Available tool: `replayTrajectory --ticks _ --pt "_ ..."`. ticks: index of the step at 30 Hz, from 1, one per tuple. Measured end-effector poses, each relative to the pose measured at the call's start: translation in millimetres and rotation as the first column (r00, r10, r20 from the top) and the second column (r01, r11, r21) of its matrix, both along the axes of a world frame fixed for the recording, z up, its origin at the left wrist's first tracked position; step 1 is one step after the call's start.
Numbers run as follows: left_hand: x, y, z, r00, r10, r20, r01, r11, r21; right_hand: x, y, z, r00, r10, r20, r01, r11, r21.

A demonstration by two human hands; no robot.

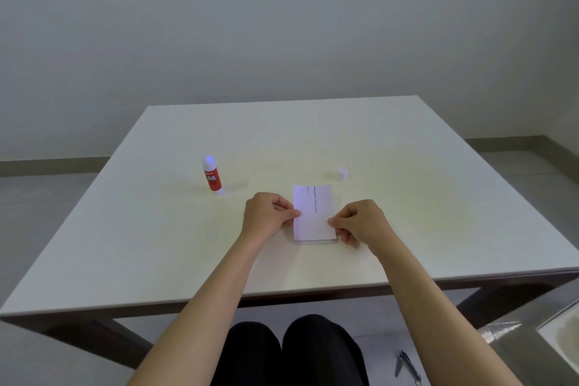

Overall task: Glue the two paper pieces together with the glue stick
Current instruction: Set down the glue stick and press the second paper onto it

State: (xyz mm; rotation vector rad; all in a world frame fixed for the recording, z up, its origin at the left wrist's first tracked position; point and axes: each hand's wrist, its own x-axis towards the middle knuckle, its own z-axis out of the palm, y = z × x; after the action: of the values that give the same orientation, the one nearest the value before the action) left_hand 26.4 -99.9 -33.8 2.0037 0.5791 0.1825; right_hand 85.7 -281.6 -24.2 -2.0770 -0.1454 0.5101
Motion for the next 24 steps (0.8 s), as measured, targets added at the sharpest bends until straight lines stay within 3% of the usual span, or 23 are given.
replayTrajectory --ticks 8,24 --pt "1.5 -0.2 1.1 0.998 -0.032 -0.045 0.034 0.999 0.038 4.8 -3.0 3.6 0.998 0.058 -0.023 -0.059 0.997 -0.042" --pt "4.6 -3.8 -0.9 0.997 -0.066 -0.046 0.071 0.991 0.115 2.4 5.6 3.2 0.993 0.094 0.073 -0.078 0.978 -0.192"
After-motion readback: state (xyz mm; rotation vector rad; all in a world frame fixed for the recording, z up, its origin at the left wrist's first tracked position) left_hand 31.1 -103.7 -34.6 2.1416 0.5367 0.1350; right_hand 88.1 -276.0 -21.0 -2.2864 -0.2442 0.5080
